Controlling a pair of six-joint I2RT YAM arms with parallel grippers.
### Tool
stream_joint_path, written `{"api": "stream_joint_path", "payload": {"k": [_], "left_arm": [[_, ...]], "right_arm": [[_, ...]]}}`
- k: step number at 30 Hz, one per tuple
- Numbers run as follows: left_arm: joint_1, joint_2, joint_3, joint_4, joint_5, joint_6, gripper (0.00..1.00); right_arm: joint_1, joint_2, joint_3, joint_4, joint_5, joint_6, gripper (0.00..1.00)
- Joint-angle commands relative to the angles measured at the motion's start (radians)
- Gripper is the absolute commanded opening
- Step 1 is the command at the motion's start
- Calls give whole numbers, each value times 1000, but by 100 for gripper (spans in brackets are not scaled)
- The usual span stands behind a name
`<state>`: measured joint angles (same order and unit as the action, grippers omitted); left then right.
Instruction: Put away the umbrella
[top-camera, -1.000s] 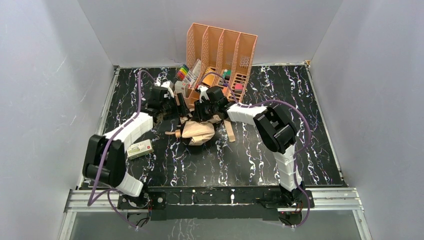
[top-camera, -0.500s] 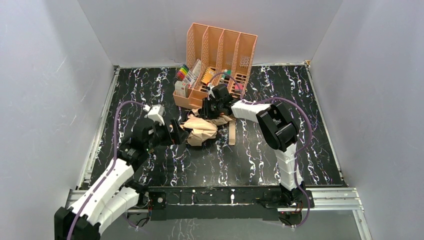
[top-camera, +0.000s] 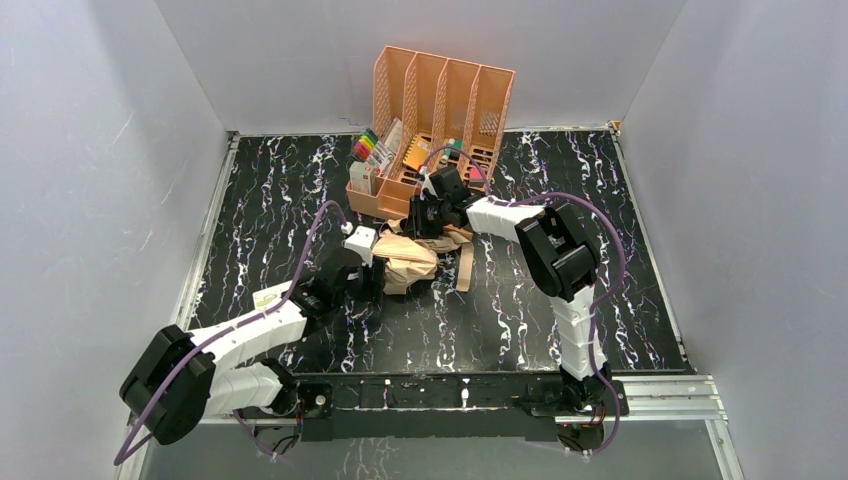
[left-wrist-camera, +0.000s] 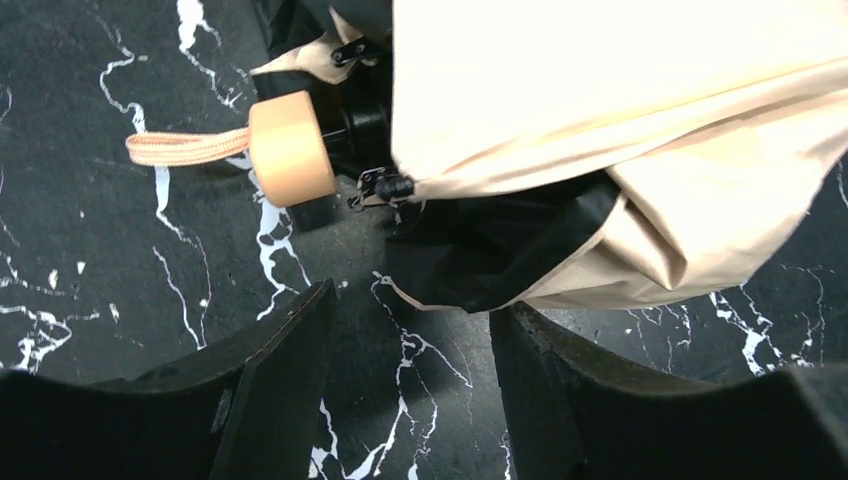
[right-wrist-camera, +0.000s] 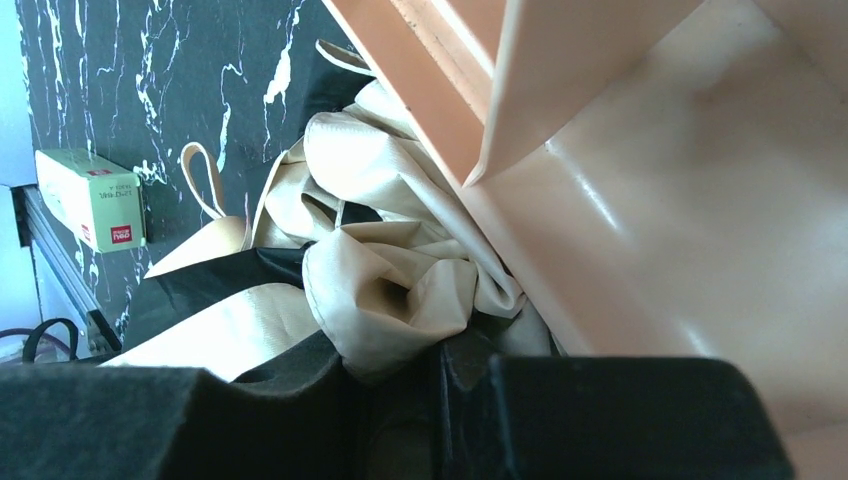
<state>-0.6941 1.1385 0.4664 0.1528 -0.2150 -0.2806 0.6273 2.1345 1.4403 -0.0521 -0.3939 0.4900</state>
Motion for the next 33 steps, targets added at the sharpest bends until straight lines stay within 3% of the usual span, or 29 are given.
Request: {"api": "stream_joint_path", "payload": {"k": [1,9,14,16,17,18,25,33], "left_arm": [[37,-21,-15,146,79,98,56],[95,33,0,240,262,147,53],[109,109,39,234,376,157,41],[114,122,51,224,410,152,25],[114,124,55,214,414,148,6],[114,120,58,209,409,142,0],[114,-17,74,103,463,70,0],[93,-191,93,-25,663,-74,0]], "right_arm": [[-7,54,1,-168,27,-54,31],[-6,58,2,-170,21,-57,31],[-7,59,2,-172,19,-59,31],[-6,61,3,-174,20,-60,31],[-7,61,2,-175,21,-61,31],[-7,61,3,-175,21,-62,31],[-8,53,-14,-171,48,-64,31],[-11,50,-23,-163,55,-64,31]]}}
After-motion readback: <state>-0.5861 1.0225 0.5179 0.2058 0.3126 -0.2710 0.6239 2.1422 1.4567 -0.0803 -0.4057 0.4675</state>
